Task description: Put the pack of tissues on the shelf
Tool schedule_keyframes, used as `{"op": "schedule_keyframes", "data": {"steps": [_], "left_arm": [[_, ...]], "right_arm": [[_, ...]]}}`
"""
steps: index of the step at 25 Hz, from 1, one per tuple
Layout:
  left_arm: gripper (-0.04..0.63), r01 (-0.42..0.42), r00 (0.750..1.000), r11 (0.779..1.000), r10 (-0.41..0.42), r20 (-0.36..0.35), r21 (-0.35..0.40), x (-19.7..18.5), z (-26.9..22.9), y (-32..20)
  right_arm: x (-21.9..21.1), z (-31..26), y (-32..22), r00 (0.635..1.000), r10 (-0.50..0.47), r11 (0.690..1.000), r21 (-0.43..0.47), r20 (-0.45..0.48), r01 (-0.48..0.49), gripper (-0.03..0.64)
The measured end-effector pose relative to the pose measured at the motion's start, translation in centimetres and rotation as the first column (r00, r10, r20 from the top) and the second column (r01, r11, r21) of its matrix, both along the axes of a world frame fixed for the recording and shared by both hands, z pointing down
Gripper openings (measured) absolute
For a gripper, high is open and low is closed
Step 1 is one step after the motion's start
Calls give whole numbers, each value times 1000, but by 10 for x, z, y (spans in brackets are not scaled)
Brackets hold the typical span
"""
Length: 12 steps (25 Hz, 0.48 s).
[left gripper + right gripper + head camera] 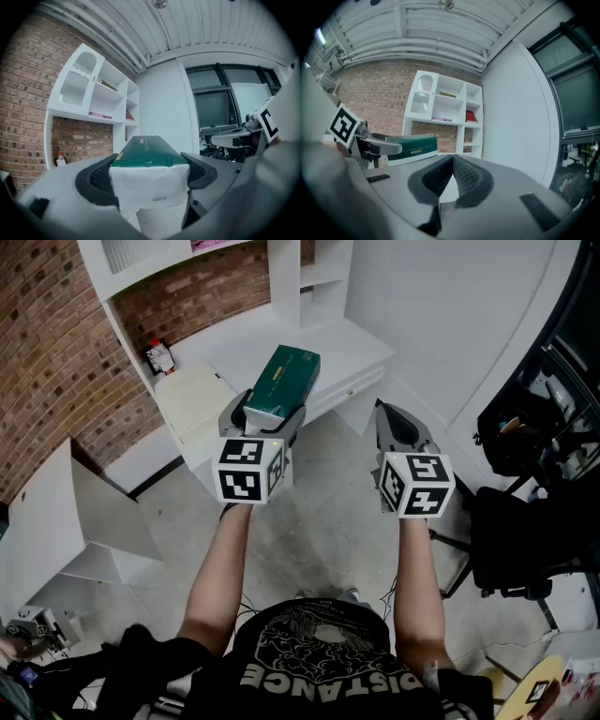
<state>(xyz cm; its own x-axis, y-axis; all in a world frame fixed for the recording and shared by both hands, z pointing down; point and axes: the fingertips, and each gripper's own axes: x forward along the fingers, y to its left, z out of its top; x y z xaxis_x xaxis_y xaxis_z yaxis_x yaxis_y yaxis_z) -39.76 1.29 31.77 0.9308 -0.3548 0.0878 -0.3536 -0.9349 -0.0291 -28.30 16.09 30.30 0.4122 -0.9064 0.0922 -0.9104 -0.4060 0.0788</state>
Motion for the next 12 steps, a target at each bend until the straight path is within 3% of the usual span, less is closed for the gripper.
{"op": "schedule_keyframes", "data": {"steps": [12], "left_arm": [[417, -16, 1000, 1000, 16, 11, 4, 41, 7, -9]], "right_arm": [[36, 15, 0, 1000, 19, 1000, -4, 22, -19, 3]]}}
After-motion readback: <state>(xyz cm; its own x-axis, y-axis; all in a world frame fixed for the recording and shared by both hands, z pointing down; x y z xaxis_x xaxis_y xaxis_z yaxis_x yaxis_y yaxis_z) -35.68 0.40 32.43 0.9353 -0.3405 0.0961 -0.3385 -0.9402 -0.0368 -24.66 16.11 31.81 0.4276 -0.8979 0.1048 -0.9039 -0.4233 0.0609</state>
